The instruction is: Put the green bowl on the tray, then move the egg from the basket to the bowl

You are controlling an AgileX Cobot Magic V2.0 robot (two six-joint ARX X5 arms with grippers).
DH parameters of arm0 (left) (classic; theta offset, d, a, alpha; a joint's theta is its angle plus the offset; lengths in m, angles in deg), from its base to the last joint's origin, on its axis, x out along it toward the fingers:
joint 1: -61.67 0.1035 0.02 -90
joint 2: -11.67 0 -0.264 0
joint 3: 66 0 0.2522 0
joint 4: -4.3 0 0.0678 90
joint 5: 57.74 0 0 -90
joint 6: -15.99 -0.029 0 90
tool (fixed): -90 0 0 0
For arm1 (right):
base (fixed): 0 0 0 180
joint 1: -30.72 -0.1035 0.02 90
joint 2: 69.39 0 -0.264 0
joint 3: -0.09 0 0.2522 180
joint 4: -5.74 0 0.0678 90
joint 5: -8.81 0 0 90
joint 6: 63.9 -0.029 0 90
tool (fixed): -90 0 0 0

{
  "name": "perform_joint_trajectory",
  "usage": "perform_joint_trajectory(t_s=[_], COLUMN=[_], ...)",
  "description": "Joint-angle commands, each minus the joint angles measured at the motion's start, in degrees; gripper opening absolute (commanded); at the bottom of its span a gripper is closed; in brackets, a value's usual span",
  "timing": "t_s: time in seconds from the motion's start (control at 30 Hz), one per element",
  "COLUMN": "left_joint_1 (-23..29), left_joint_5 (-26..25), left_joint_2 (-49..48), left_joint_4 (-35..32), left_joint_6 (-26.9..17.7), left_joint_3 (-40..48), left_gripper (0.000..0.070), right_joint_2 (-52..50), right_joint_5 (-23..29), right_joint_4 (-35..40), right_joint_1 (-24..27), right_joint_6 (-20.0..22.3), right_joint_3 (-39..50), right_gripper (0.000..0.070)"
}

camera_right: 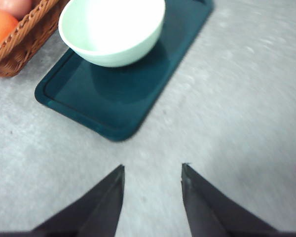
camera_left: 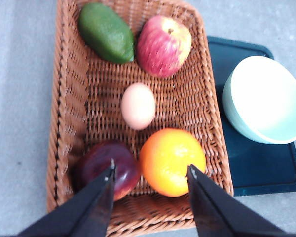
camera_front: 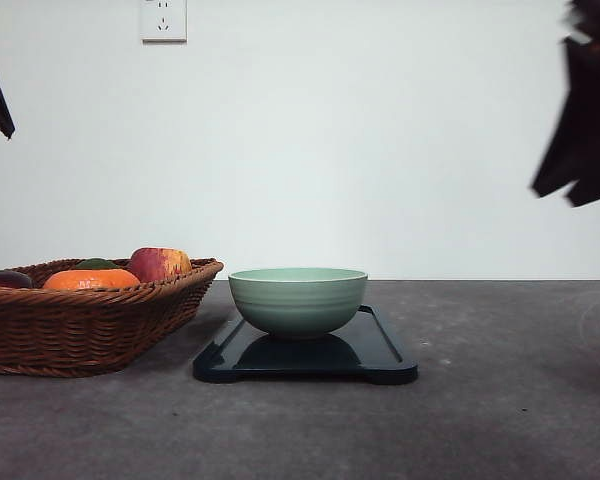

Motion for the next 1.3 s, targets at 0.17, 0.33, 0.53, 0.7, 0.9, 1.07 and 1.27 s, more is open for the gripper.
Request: perform_joint_trajectory(t_s=[0.17, 0.33, 0.53, 0.7, 0.9, 1.07, 1.27], left_joint_1=[-3.1, -5.2, -6.2, -6.2, -6.3, -6.3, -6.3], left_joint_5=[-0.2, -0.1, 0.5, 2.0, 5.3, 6.6, 7.5], left_joint_2=[4.0, 10.0, 20.1, 29.0, 36.8, 41.0, 44.6], left_joint_4=[-0.3, 0.6, 3.7, 6.8, 7.8, 7.6, 5.7], left_joint_6=[-1.4, -2.8, -4.5, -5.2, -5.9, -6.0, -6.0], left_joint_3=[-3.0, -7.7, -16.9, -24.5, -28.4, -28.6, -28.6], left_gripper=[0.0282, 0.0283, 0.0387, 0.0387, 0.0387, 0.0387, 0.0386], right_joint_2=[-10.1, -13.7, -14.3, -14.3, -14.2, -14.2, -14.2], right_joint_5=[5.7, 6.2, 5.8, 5.8, 5.8, 6.0, 6.2], right_joint_4=[-4.4, -4.7, -4.8, -5.0, -5.0, -5.0, -5.0], right_joint_1=[-0.3, -0.3, -0.3, -0.3, -0.3, -0.3, -0.3], right_joint_6=[1.6, 1.7, 1.4, 1.3, 1.3, 1.4, 1.4], right_joint_3=[0.0, 0.0, 0.0, 0.0, 0.0, 0.0, 0.0], right_gripper=[0.0223, 0.0223, 0.0223, 0.0223, 0.0223, 0.0223, 0.0223])
